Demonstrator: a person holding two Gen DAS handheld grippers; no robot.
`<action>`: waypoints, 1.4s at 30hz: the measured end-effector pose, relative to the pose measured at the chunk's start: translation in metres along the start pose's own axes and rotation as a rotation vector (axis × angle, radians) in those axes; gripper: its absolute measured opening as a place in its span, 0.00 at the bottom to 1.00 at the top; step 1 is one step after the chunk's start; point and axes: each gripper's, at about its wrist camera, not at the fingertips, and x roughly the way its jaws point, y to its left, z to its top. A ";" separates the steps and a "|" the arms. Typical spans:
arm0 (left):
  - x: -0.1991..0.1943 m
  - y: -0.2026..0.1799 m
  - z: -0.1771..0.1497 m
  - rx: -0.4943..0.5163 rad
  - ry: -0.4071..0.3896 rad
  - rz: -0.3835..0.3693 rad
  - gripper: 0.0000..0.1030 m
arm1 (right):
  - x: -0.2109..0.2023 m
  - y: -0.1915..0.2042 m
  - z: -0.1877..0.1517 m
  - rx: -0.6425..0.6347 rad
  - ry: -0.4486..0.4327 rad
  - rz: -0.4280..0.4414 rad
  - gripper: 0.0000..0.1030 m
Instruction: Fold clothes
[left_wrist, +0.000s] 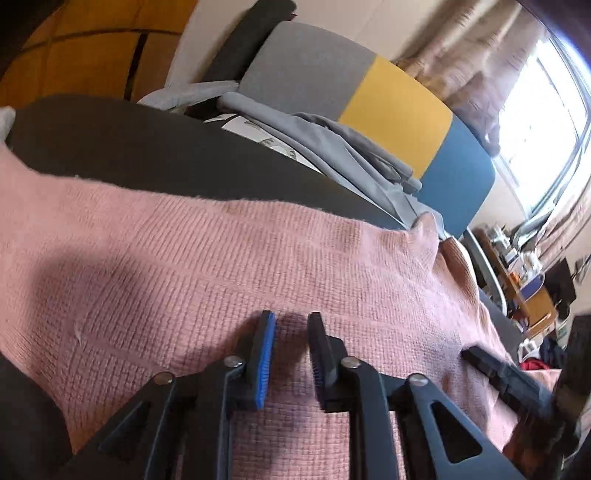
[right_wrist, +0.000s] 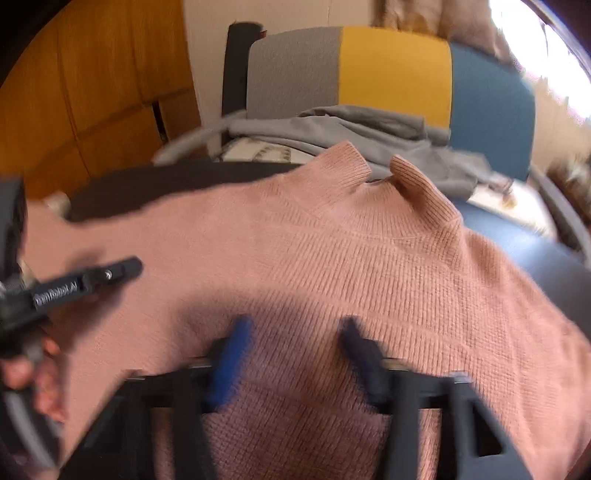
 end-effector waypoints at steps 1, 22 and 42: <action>0.000 -0.002 0.000 0.010 -0.003 0.010 0.16 | 0.001 -0.011 0.008 0.028 -0.007 -0.004 0.35; -0.007 -0.004 -0.002 0.034 -0.029 0.035 0.16 | -0.028 -0.138 0.021 0.201 -0.073 -0.206 0.33; -0.002 -0.013 0.001 0.068 -0.026 0.068 0.16 | -0.051 -0.192 -0.011 0.304 -0.013 -0.341 0.48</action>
